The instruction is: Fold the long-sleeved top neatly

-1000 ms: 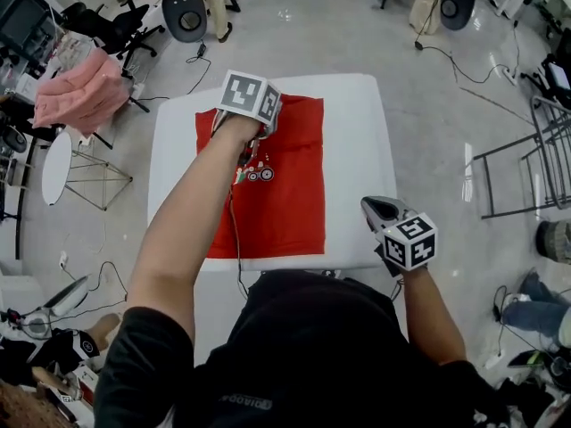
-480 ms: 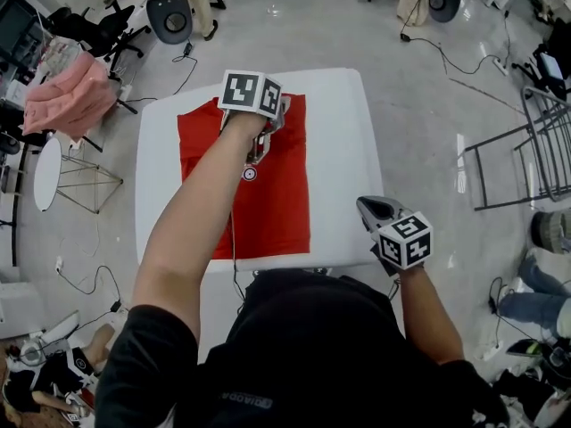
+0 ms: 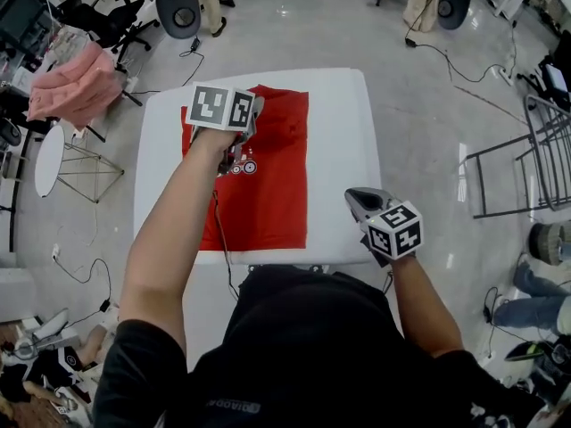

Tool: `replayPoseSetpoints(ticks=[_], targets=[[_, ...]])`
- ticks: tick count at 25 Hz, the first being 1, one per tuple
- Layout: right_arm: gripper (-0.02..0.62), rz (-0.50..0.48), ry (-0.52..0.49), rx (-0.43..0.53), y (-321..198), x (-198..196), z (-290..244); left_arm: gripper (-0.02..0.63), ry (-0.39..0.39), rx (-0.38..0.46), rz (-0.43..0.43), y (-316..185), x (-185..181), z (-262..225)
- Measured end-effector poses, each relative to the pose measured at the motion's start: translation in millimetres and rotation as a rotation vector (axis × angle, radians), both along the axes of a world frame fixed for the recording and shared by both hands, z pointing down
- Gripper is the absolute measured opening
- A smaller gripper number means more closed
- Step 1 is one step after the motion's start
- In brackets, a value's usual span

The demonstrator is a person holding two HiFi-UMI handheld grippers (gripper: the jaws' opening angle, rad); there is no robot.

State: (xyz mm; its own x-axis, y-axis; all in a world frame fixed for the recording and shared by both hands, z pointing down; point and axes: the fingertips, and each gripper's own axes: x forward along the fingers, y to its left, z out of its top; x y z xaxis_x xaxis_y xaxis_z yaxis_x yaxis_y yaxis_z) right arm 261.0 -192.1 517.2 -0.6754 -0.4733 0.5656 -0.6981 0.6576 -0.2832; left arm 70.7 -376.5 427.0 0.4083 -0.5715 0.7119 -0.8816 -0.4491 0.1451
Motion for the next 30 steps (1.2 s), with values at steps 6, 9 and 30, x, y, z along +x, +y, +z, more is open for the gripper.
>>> replayPoseSetpoints(ticks=[6,9,30], targets=[[0.005,-0.045,0.031,0.072,-38,-16,-2,0.034,-0.042,0.059,-0.068,50,-44,0],[0.006,-0.038,0.031,0.109,-72,-30,-2,0.034,-0.012,0.085,-0.109,84,-60,4],[0.035,-0.28,0.322,0.103,-233,-125,101,0.034,0.044,-0.124,-0.616,339,-196,120]])
